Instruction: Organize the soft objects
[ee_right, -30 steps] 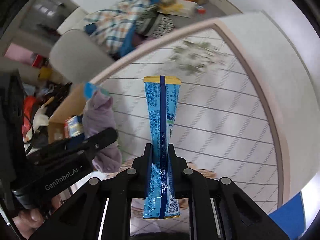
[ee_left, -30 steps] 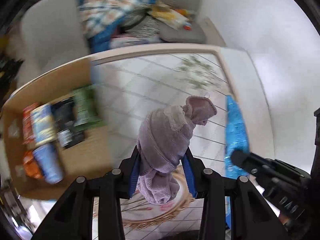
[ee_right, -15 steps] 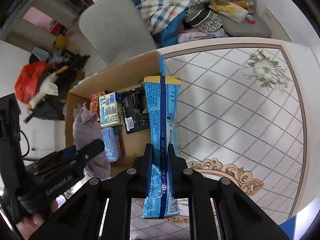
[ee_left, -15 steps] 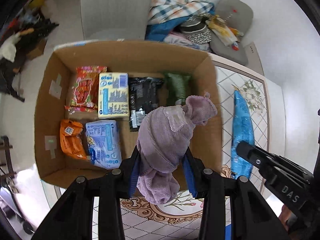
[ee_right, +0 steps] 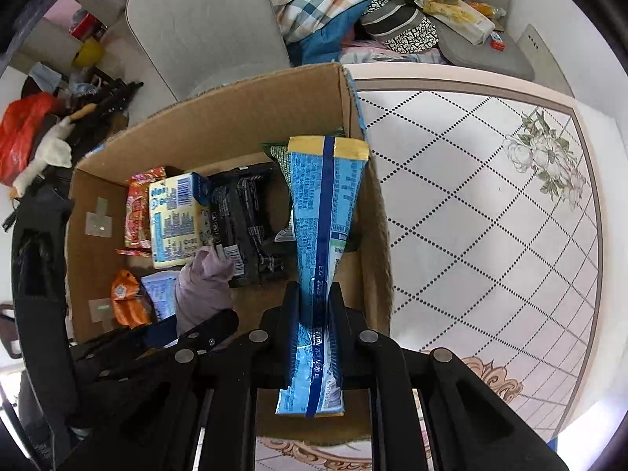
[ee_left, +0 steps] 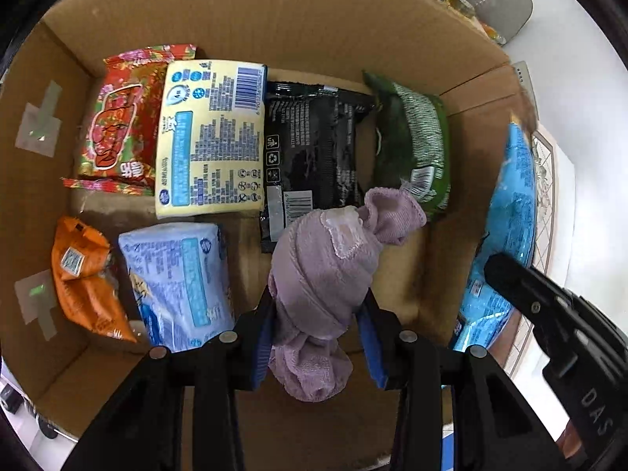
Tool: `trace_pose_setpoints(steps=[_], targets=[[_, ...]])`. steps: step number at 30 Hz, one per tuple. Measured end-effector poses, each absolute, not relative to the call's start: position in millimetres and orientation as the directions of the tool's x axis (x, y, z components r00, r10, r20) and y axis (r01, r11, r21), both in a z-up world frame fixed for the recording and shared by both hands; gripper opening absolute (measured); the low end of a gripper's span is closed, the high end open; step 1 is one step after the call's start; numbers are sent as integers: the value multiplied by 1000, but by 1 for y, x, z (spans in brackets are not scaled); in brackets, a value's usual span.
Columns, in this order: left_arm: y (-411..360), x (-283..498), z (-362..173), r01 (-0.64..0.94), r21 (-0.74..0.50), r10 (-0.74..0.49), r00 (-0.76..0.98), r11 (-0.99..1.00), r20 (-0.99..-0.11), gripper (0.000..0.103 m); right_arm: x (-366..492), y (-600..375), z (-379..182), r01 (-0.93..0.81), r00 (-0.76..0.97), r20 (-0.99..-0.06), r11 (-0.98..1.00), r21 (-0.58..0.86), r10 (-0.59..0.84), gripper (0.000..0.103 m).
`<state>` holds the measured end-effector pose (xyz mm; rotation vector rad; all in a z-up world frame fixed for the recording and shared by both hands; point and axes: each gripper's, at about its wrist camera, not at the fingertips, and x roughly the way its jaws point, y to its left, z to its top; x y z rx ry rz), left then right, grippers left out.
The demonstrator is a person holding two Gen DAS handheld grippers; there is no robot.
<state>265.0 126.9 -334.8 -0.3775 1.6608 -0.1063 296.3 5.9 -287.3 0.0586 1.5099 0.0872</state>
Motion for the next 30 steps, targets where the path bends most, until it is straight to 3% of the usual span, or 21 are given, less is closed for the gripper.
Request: trace_pose_setpoints(steps=[9,18,21,23,25,28,30], targets=[[117,273,-336,-116,-223,-233,-87,968,-969,41,290,18,-305,-58,19,-997,996,74,75,16],[136,271,-302,-121,-198,-201,-16,973,-979,50,280,14,-280,-62,61,-995,995,73,77,56],[146,263,-287,-124,-176,-174,27,976,-984,51,274,13,-270,-72,74,-995,995,67,72,61],[155,255,-272,-129,-146,-138,72,981,-988,76,268,15,-265,-84,78,-995,995,50,57,67],[163,245,-260,-130,-129,-114,122,983,-986,88,263,15,-259,-93,93,-994,995,46,54,81],[175,236,-246,-129,-74,-51,173,989,-984,100,254,16,-248,-100,122,-992,995,26,38,91],[181,226,-238,-136,-44,-16,199,990,-980,100,248,15,-242,-99,145,-989,995,15,29,97]])
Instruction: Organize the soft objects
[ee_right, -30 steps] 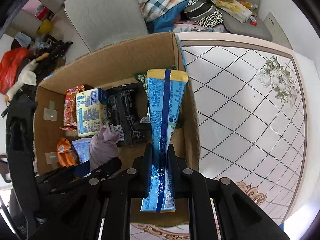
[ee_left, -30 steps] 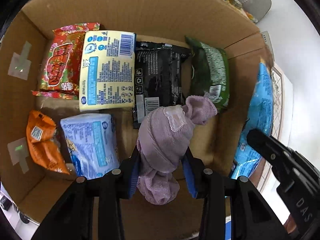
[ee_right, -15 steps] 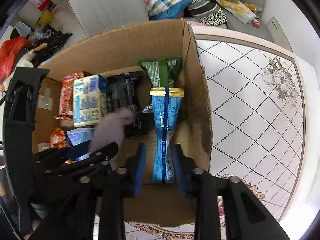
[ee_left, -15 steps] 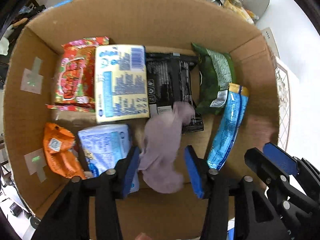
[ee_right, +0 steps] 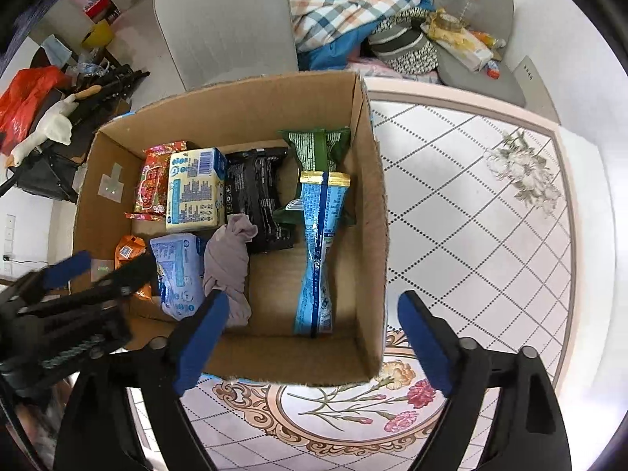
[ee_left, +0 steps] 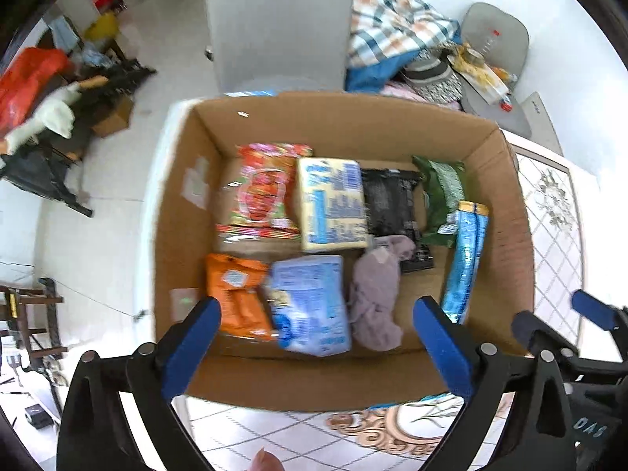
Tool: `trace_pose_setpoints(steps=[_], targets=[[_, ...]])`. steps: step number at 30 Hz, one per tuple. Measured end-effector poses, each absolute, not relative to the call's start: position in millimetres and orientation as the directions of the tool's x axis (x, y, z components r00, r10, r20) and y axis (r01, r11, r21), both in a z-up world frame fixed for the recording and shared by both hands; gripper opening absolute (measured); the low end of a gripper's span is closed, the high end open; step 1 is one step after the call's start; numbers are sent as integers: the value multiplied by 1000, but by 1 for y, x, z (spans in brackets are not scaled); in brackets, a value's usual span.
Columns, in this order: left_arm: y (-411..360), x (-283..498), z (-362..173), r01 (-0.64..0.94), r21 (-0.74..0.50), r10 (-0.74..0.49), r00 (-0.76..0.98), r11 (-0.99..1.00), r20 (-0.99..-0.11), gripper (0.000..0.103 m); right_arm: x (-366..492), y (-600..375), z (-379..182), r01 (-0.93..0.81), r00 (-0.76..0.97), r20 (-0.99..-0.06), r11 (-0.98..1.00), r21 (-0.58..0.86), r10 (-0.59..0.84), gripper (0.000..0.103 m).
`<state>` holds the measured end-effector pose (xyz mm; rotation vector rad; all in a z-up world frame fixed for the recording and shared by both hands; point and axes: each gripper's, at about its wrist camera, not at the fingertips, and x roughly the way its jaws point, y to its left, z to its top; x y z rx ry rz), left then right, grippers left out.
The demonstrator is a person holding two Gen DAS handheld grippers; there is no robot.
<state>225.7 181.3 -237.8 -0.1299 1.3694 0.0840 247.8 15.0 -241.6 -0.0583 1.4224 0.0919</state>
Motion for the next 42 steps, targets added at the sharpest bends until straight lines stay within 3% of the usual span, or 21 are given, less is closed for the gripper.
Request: trace_pose_setpoints(steps=[2,10,15,29,42], targets=[[193,216,-229,-151,-29,5,219,988,-976,101,242,14,-237,-91,161,-986,996,14,29,103],[198,192,-212,-186,-39,12,266,982,-964,101,222,16,-224,-91,204,-979,996,1,20,103],[190,170,-172,-186,-44,21,332,982,-943,101,207,13,-205,-97,227,-973,995,14,36,103],[156,76,-23,-143,-55,23,496,988,-868,101,105,-19,-36,-117,460,-880,991,70,116,103],[144,35,32,-150,-45,46,551,988,-833,101,46,-26,44,-135,579,-808,990,41,113,103]])
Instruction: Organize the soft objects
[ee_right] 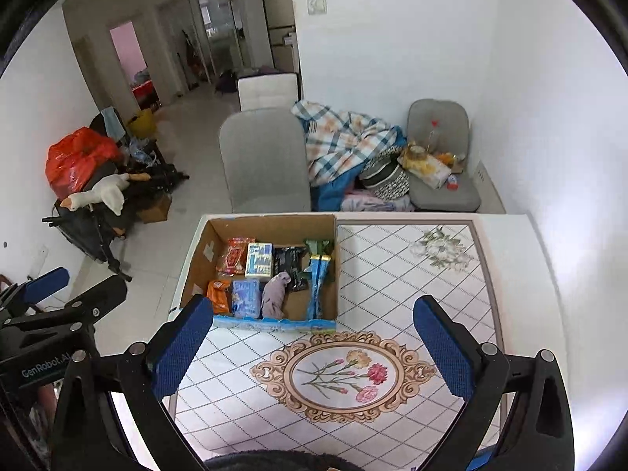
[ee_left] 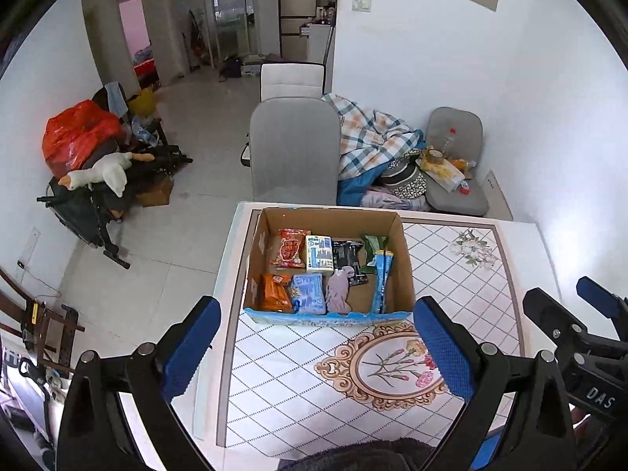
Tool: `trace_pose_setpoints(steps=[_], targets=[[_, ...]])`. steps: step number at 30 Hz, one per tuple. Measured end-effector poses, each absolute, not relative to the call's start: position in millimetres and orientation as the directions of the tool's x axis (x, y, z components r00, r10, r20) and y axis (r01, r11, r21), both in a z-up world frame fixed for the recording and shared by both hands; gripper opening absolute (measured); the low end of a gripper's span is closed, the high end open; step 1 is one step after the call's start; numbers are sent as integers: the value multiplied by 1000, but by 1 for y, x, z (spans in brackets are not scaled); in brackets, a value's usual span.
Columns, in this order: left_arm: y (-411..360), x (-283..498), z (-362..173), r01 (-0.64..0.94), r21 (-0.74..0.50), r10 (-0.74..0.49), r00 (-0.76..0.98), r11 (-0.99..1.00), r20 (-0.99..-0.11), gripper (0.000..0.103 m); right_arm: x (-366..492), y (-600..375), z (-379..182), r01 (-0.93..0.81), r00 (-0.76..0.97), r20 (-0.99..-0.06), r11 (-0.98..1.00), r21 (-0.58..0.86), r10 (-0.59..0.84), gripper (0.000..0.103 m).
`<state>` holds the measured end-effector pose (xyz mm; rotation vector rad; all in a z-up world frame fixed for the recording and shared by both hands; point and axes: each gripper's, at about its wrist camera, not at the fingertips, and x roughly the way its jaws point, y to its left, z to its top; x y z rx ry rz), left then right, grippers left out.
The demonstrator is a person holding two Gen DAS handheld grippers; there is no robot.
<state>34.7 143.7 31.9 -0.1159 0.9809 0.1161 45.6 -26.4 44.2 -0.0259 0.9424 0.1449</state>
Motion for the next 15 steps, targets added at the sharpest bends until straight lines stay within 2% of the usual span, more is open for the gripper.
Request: trace_pose_setpoints(steps=[4,15], targets=[[138,31,37,-149,-3,82,562,989,-823,101,40,-31,52,-122,589,-802,992,32,98,103],[137,29,34,-155,-16,75,565,988,-822,101,37,-35,55,-93,589,-805,996,15,67,103]])
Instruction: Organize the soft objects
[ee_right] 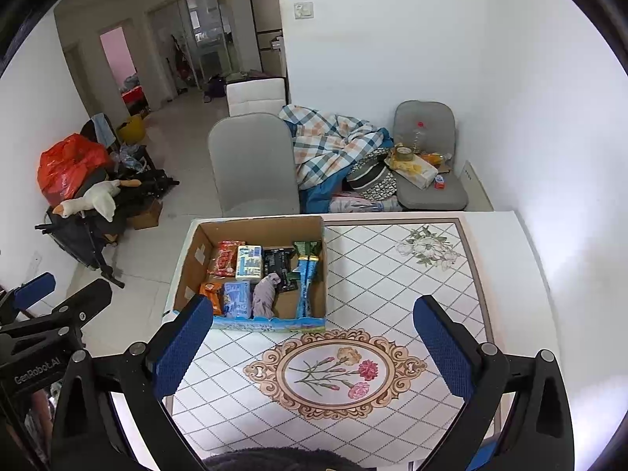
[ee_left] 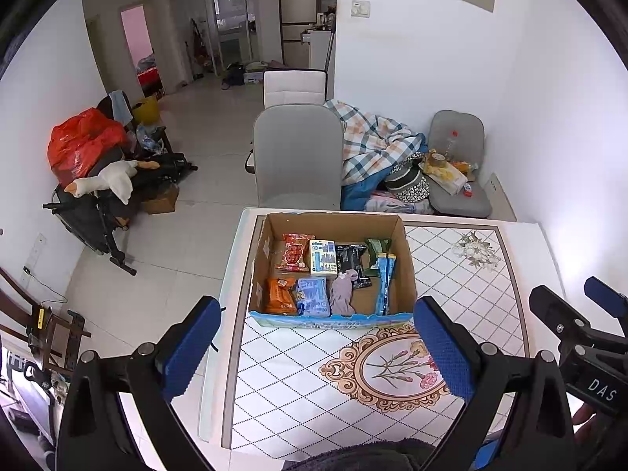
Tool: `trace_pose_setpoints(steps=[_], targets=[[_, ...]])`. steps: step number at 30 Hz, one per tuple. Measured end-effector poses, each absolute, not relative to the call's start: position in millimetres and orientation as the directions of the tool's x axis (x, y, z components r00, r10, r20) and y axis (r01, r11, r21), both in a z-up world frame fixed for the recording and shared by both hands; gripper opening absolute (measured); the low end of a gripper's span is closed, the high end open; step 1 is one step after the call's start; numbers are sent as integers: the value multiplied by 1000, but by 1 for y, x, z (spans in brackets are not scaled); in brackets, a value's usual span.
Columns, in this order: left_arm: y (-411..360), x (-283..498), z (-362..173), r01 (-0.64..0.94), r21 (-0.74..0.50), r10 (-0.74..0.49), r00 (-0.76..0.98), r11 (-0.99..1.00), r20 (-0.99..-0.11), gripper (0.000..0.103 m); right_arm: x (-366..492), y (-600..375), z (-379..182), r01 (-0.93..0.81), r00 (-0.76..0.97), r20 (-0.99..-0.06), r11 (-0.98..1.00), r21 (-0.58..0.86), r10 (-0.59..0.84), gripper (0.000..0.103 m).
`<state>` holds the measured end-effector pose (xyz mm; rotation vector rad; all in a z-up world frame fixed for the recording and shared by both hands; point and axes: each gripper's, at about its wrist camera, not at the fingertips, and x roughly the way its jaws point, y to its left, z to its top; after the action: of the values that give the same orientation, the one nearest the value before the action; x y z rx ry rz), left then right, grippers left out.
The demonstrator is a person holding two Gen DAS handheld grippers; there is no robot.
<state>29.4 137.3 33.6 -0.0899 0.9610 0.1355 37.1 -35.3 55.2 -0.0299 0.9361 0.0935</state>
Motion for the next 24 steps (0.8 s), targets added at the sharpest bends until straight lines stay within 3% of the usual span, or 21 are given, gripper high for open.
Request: trace_pose_setpoints(steps=[24], targets=[[143,29,32,-161,-33,66,574,986,-816,101,41,-34,51,-62,600,-800,998,-12,27,103]])
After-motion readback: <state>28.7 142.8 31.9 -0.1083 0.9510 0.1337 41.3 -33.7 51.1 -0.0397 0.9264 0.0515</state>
